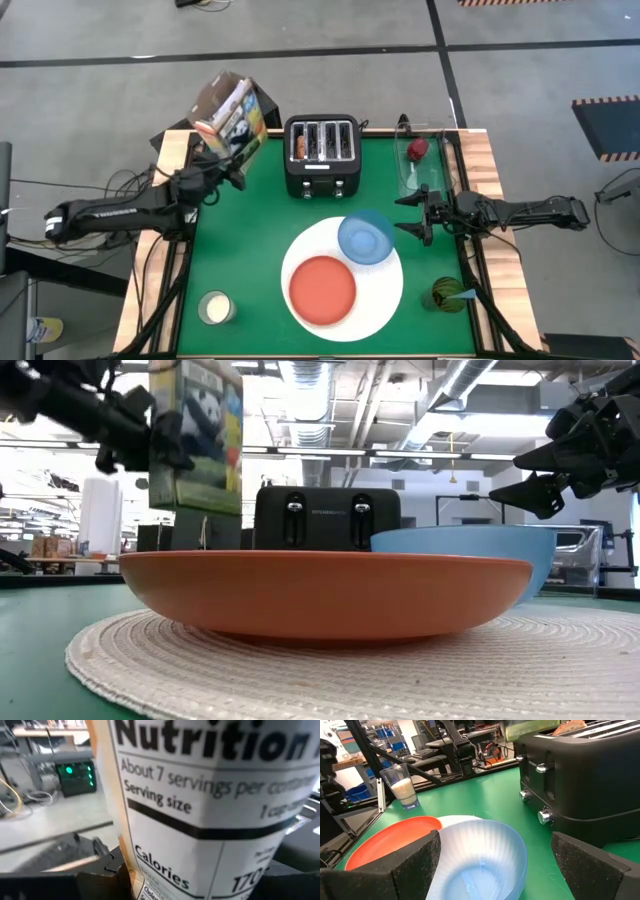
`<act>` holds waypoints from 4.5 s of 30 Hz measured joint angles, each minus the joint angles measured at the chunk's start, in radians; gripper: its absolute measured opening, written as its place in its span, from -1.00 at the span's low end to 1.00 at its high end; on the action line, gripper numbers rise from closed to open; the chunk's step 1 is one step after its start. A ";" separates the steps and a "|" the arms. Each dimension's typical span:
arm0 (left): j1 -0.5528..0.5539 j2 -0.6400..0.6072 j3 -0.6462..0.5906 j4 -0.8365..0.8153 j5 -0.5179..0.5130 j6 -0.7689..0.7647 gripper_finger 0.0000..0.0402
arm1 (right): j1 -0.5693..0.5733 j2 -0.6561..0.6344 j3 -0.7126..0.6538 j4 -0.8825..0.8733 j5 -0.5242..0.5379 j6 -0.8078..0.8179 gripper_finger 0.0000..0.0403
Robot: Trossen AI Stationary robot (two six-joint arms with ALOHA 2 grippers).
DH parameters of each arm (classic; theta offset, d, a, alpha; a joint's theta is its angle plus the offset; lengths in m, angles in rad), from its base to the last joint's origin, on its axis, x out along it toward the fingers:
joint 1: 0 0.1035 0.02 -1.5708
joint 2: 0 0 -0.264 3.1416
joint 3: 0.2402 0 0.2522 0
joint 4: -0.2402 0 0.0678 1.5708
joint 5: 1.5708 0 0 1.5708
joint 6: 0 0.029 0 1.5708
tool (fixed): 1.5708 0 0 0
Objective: Arrange a breakfast setting
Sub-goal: Pour the cereal into the blue bowl
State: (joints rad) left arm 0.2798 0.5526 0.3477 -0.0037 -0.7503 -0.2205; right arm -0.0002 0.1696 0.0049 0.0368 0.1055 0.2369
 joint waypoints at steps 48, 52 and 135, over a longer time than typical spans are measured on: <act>-0.095 0.457 1.127 -1.012 0.802 0.043 -0.02 | 0.000 0.000 0.000 0.000 0.000 0.000 0.96; -0.177 0.510 1.166 -1.036 0.794 0.043 -0.02 | 0.000 0.000 0.000 0.000 0.000 0.000 0.96; -0.497 1.334 1.588 -1.568 0.259 0.195 -0.02 | 0.000 0.000 0.000 0.000 0.000 0.000 0.96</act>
State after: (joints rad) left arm -0.2169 1.8862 1.9354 -1.5715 -0.4914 -0.0254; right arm -0.0002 0.1698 0.0051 0.0368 0.1053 0.2371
